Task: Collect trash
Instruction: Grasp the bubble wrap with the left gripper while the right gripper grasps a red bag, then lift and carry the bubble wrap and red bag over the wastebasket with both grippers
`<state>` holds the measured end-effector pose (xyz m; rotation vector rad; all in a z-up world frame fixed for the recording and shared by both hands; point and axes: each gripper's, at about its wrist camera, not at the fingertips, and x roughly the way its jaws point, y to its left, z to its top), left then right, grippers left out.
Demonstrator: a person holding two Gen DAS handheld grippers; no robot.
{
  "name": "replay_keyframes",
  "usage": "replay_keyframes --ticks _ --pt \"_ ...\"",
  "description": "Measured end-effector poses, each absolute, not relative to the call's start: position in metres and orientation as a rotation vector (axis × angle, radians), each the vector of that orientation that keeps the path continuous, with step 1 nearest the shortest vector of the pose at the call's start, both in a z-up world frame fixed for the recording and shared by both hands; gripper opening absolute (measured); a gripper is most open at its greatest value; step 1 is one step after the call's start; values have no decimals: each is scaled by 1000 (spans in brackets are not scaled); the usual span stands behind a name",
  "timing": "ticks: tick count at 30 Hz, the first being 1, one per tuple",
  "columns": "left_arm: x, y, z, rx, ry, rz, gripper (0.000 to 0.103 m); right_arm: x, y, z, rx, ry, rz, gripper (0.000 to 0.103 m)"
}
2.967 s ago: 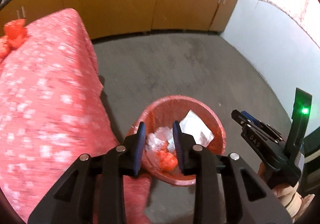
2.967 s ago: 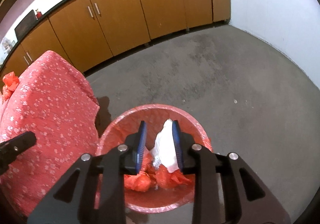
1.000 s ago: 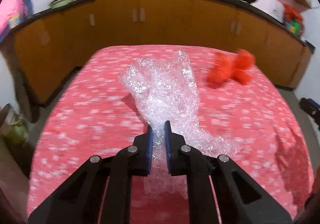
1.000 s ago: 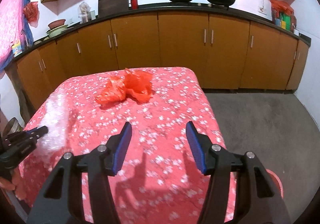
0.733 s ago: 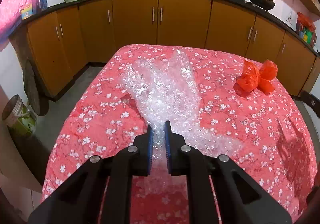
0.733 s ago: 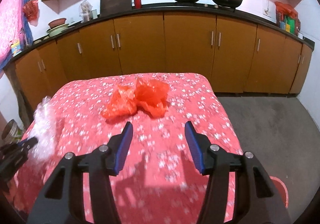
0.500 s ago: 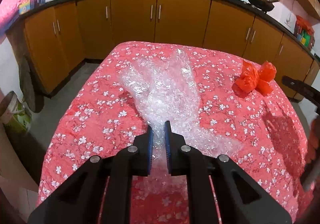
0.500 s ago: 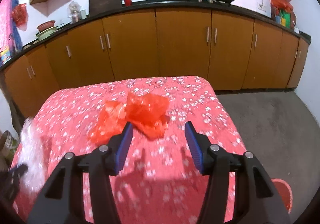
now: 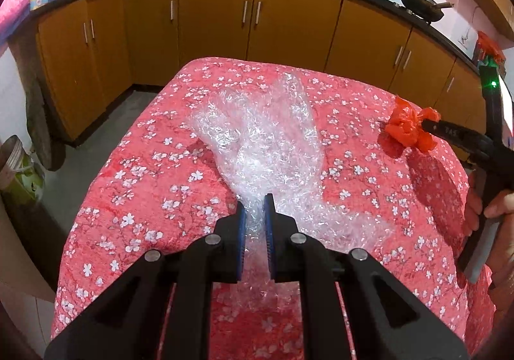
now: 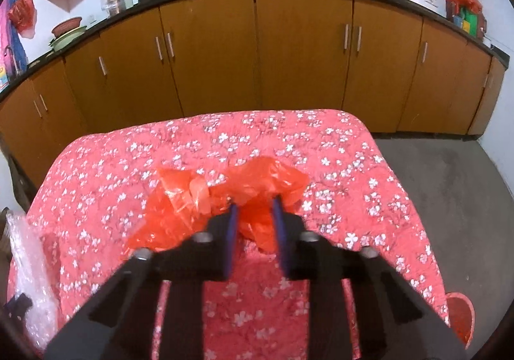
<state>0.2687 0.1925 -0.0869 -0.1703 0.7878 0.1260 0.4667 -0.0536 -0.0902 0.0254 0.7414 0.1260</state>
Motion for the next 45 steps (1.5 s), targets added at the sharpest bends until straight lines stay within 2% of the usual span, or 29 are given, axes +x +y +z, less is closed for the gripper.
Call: replay_keyframes --ticks 1,18,20,22,23,26,28,30,32,33,34,36,40,45 --pt "269 192 -87 -169 788 127 11 464 -55 -90 27 742 130 3" --pt "271 188 -88 -147 802 151 11 386 -114 -79 96 731 184 4" --pt "271 188 -88 -141 801 155 11 380 -117 -79 72 723 167 8" --pt "271 187 -88 -135 802 158 11 377 -119 -77 69 712 149 40" --pt "271 186 -88 -134 802 159 11 376 -120 -75 73 703 145 45" --pt "271 186 -88 -131 803 161 11 378 -118 -68 80 684 155 49" --pt "272 186 -88 -129 804 162 11 383 -116 -67 75 680 148 60" --pt "272 185 -88 -126 805 164 11 393 -110 -68 69 690 131 61" --pt "272 185 -88 -125 806 165 11 401 -107 -73 63 710 113 55" --pt "272 185 -88 -125 806 166 11 406 -105 -77 58 730 108 37" --pt "272 185 -88 -124 807 166 11 409 -104 -80 56 751 111 27" --pt "272 185 -88 -122 807 166 11 409 -105 -85 72 768 125 16" --pt "272 184 -89 -116 808 169 11 400 -108 -86 70 759 132 10" --pt "268 178 -85 -88 785 173 11 382 -113 -75 68 741 136 9"
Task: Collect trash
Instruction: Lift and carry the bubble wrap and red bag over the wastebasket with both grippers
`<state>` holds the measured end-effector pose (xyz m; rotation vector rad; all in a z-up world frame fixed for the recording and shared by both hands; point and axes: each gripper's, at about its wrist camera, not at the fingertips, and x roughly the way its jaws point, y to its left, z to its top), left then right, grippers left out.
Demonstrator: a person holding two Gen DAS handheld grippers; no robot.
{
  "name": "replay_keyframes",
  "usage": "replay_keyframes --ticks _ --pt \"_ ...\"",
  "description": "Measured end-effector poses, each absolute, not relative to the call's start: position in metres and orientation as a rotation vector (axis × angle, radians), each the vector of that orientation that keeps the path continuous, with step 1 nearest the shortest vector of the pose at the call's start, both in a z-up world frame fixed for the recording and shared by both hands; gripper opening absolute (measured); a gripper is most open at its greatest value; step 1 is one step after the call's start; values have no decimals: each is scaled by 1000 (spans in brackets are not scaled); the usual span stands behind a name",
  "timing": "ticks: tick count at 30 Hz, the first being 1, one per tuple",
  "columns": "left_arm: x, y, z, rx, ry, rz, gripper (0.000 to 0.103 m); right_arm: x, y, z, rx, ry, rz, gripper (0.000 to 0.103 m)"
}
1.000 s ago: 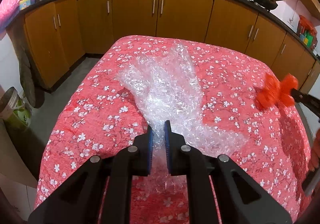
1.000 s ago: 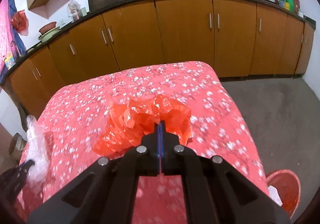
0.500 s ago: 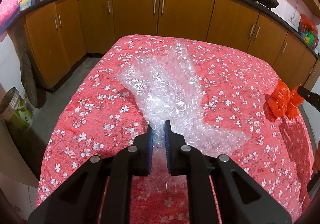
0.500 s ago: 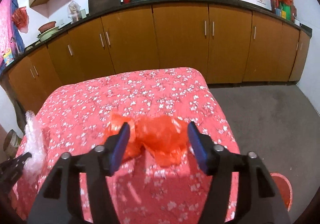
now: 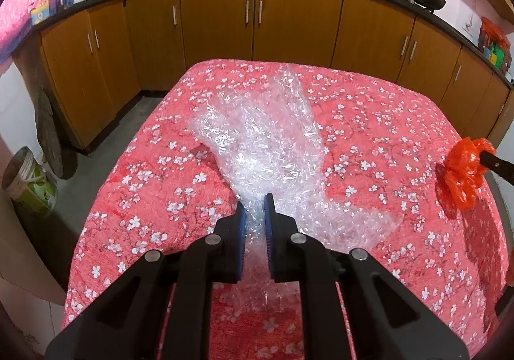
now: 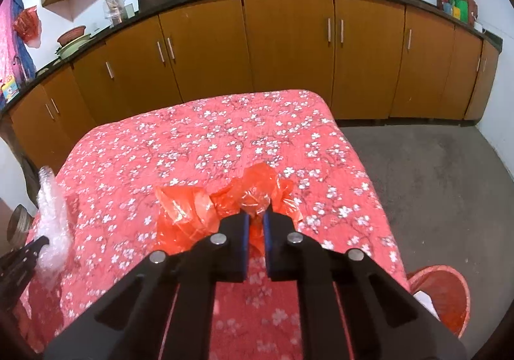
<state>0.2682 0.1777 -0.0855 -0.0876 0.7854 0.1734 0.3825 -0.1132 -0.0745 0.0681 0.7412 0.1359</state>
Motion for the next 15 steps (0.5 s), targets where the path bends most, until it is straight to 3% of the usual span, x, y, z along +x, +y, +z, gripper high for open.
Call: replay_keyframes --ticks 15 --pt "241 113 -48 -7 692 83 11 330 -131 -38 46 626 120 8"
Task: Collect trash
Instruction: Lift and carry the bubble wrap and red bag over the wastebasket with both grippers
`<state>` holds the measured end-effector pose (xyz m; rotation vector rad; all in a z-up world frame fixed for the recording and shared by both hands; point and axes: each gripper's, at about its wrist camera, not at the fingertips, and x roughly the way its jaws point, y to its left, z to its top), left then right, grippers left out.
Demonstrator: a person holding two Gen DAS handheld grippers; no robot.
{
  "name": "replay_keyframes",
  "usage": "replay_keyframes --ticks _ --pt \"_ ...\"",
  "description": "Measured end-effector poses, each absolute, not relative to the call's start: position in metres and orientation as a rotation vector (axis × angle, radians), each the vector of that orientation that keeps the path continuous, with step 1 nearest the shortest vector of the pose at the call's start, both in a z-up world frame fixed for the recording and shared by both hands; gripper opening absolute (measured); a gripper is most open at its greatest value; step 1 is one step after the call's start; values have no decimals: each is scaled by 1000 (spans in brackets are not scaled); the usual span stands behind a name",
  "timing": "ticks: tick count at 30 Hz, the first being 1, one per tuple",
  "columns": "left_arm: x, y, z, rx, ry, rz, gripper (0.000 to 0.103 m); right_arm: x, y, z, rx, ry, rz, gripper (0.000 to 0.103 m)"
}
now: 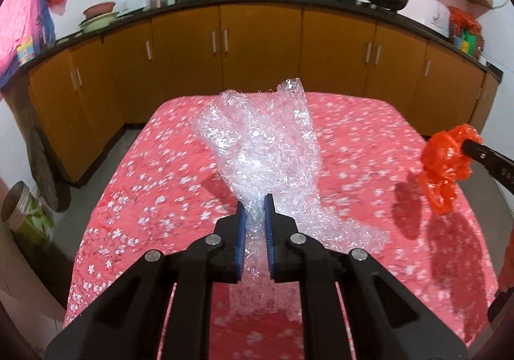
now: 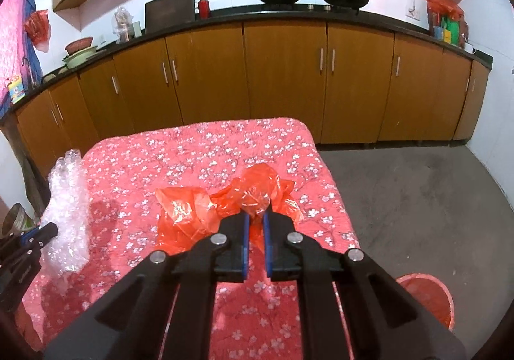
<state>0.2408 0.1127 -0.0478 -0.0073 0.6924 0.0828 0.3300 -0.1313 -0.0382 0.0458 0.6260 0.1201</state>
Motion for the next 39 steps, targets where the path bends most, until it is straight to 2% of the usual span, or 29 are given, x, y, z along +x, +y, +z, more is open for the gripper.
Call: replay_keyframes --ticks 9,27,39 --pt "227 72 -31 10 664 16 11 306 -155 -24 57 590 112 9" --pt "218 19 -29 5 668 -85 11 274 -231 -25 127 583 14 8" --pt "200 -66 -33 12 664 -288 11 212 -340 -41 176 542 -220 8"
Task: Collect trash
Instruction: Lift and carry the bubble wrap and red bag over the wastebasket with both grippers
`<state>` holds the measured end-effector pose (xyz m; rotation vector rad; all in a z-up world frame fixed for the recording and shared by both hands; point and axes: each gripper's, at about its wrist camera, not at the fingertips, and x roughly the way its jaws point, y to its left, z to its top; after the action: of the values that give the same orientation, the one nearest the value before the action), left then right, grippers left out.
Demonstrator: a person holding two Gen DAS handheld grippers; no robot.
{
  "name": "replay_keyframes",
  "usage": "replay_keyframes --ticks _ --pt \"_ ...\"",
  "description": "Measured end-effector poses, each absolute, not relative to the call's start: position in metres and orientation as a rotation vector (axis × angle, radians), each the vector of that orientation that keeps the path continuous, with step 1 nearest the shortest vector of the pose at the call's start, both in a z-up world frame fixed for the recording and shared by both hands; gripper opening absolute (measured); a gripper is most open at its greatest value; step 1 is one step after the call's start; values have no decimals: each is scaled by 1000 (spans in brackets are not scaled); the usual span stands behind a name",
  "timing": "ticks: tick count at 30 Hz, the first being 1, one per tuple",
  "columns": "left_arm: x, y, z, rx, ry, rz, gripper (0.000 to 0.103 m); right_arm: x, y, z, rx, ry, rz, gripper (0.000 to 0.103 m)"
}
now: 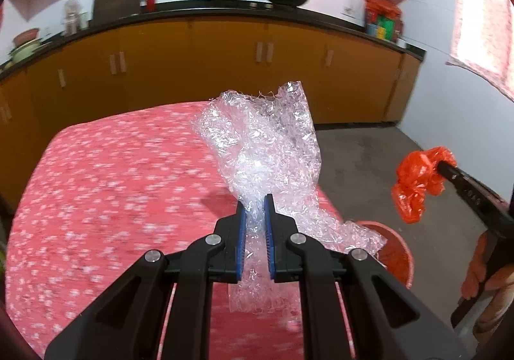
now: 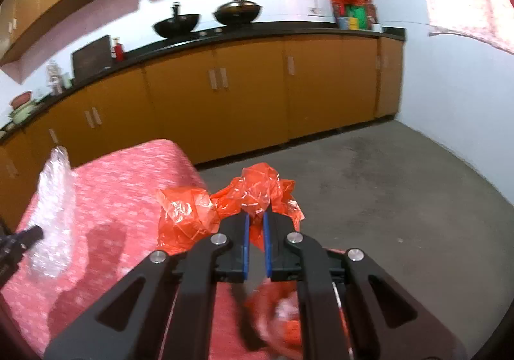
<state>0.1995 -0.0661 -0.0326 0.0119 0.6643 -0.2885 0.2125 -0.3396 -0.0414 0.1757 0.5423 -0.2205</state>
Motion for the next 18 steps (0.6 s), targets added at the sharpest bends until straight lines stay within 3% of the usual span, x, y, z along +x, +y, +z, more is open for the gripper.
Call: replay_keyframes --ticks 18 --pt "195 -202 -81 99 784 -510 11 189 -448 -105 245 645 -352 8"
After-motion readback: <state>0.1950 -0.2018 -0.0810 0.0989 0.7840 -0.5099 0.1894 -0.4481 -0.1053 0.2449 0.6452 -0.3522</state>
